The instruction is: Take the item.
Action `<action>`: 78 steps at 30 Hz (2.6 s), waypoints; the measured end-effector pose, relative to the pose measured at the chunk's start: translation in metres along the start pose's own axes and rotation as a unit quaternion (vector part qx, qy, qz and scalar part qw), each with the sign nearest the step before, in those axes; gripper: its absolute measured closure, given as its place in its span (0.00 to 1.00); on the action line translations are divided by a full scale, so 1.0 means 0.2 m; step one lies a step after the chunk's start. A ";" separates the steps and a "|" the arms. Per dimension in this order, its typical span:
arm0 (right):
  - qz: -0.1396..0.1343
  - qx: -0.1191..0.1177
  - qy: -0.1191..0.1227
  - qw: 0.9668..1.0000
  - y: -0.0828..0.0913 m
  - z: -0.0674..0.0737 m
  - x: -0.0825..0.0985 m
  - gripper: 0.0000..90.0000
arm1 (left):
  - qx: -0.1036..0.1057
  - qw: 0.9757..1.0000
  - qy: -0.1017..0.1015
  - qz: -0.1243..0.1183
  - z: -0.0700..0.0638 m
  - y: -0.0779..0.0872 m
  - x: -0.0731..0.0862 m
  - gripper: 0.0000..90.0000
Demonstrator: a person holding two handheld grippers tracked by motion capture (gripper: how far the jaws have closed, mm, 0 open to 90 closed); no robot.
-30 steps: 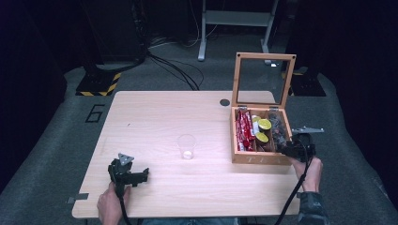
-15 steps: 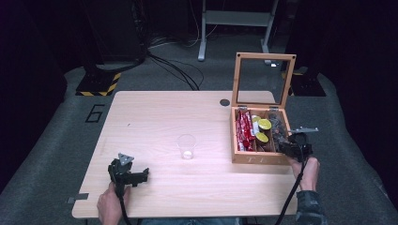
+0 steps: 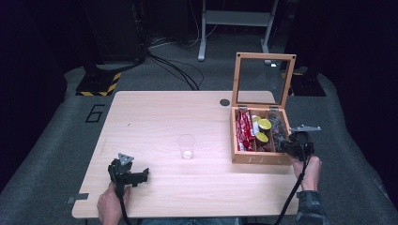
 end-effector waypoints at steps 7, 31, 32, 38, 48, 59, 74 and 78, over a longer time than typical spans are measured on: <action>-0.012 0.007 0.009 1.000 0.05 0.00 -0.04 0.96 | 0.000 1.000 0.000 0.000 0.00 0.00 0.00 0.00; -0.042 0.009 0.049 0.998 0.19 0.10 -0.18 0.96 | 0.000 1.000 0.000 0.000 0.00 0.00 0.00 0.00; -0.044 0.009 0.051 0.998 0.19 0.11 -0.19 0.96 | 0.000 1.000 0.000 0.000 0.00 0.00 0.00 0.00; -0.055 0.003 0.068 0.996 0.22 0.18 -0.24 0.96 | 0.000 1.000 0.000 0.000 0.00 0.00 0.00 0.00; -0.072 -0.013 0.089 0.993 0.24 0.32 -0.33 0.96 | 0.000 1.000 -0.001 0.000 0.00 0.00 0.00 0.00; -0.076 -0.034 0.126 0.988 0.23 0.51 -0.39 0.97 | 0.000 1.000 0.000 0.000 0.00 0.00 0.00 0.00; -0.094 -0.064 0.155 0.981 0.23 0.71 -0.47 0.97 | 0.000 1.000 0.000 0.000 0.00 0.00 0.00 0.00; -0.097 -0.074 0.161 0.979 0.23 0.77 -0.49 0.97 | 0.000 1.000 0.000 0.000 0.00 0.00 0.00 0.00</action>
Point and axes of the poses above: each handheld gripper's, and its own axes: y roughly backward along the jaws, x roughly out of its underside, z roughly to its left, the point moved 9 cm from there along -y, roughly forward along the jaws, and after that the axes turned 3 degrees about -y, right-handed, at the moved point
